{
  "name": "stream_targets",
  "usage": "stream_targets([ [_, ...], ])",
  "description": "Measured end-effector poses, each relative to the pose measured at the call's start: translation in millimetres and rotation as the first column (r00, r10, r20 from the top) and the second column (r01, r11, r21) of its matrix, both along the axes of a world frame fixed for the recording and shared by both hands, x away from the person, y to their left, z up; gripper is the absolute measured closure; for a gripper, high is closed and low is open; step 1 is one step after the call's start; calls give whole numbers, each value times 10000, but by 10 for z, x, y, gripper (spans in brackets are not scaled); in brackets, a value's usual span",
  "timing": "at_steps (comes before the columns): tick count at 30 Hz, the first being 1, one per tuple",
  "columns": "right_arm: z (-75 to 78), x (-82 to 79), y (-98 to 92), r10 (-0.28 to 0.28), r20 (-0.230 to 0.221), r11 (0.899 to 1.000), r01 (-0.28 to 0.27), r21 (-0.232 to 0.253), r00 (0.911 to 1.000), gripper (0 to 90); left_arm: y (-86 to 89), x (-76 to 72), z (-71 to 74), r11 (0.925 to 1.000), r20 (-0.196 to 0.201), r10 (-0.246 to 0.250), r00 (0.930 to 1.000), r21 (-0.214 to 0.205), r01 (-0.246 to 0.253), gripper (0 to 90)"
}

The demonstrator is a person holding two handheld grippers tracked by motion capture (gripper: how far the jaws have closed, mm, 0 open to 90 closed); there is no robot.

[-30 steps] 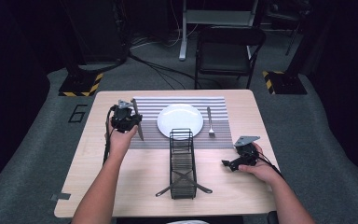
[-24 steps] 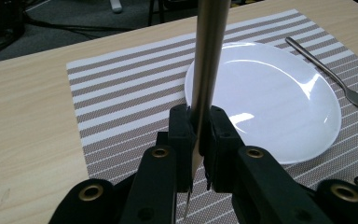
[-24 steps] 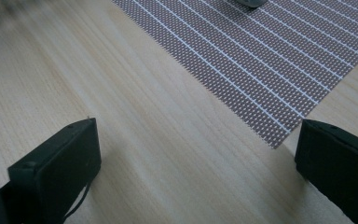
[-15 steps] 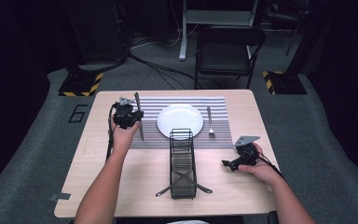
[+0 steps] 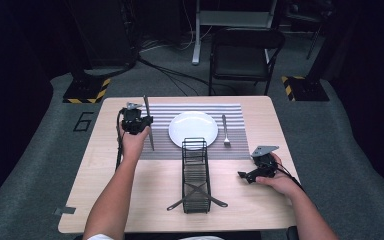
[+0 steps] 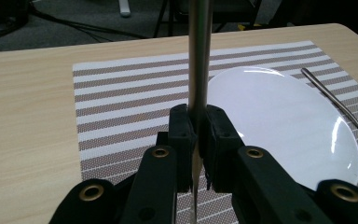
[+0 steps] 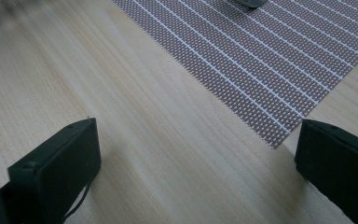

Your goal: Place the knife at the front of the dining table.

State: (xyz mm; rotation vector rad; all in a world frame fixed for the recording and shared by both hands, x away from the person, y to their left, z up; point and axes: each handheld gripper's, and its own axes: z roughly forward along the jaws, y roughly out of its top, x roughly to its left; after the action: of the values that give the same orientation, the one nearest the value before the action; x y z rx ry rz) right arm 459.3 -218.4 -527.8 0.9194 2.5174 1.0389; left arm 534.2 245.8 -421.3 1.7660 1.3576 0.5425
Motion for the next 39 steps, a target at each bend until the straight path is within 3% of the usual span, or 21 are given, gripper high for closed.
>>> stream_targets([
  [7, 1, -1, 2, -21, -32, 10000, 21, 21, 10000, 0, 1, 104, -49, 9993, -92, 248, 9997, -274, -250, 824],
  [17, 1, 0, 1, -8, -21, 10000, 8, 16, 10000, 0, -11, 200, -151, 9967, 73, 535, 9985, -618, -529, 825],
  [27, 1, 0, 2, -13, -27, 10000, 13, 17, 10000, 0, -65, 242, -208, 9967, 288, 671, 9973, -472, -657, 822],
  [36, 0, 2, 0, 17, 2, 10000, -17, 8, 10000, 0, -76, 305, -288, 9916, 350, 1121, 9931, -683, -1095, 822],
  [39, 0, 2, 0, 16, -1, 10000, -16, 7, 10000, 0, -97, 332, -341, 9906, 153, 1221, 9924, -647, -1209, 822],
])
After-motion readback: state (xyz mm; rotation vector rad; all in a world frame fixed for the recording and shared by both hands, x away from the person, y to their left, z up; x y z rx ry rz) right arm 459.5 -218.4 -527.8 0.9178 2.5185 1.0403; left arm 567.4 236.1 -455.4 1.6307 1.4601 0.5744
